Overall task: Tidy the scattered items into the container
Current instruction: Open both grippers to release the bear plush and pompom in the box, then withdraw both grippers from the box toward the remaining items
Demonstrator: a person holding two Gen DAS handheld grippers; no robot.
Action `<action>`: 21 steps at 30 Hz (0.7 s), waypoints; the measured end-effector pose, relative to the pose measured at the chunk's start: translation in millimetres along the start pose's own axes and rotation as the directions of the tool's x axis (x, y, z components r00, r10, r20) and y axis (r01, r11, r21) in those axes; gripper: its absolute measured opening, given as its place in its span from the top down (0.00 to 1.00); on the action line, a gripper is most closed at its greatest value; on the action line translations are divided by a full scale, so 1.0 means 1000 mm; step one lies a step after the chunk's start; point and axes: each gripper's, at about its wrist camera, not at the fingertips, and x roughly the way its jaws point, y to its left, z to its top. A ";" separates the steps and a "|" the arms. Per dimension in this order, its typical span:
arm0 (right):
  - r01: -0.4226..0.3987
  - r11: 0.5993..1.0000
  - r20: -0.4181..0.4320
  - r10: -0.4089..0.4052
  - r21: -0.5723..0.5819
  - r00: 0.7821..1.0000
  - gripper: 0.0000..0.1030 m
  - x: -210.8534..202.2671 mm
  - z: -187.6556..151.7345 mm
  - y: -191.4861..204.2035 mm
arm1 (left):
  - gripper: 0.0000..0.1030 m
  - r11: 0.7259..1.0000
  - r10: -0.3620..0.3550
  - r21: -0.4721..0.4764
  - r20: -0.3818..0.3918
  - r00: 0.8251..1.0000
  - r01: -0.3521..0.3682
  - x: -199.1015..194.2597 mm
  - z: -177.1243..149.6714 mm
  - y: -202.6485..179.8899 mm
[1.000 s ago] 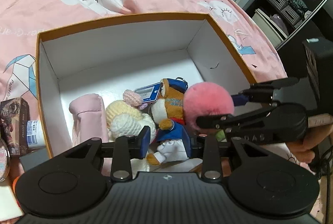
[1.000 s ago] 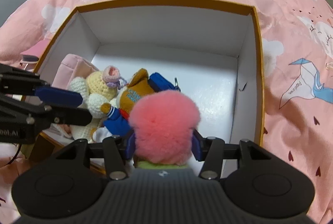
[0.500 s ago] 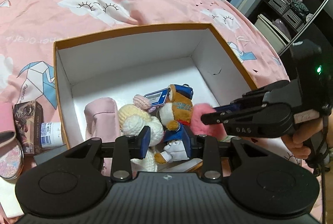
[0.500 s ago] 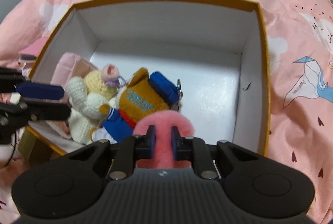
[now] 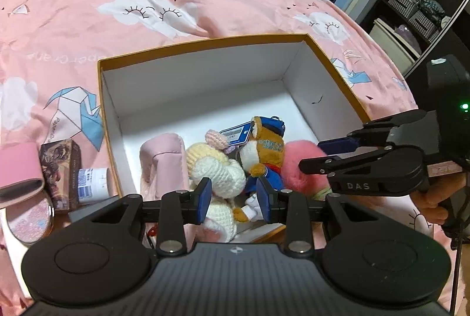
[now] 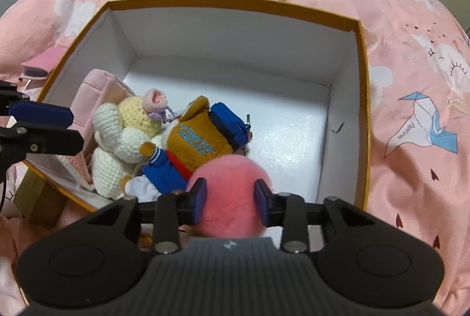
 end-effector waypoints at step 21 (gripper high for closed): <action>0.030 0.998 0.301 -0.046 0.057 0.953 0.49 -0.076 -0.032 0.047 | 0.63 0.995 0.096 0.012 0.088 0.992 -0.097 -0.049 -0.021 0.000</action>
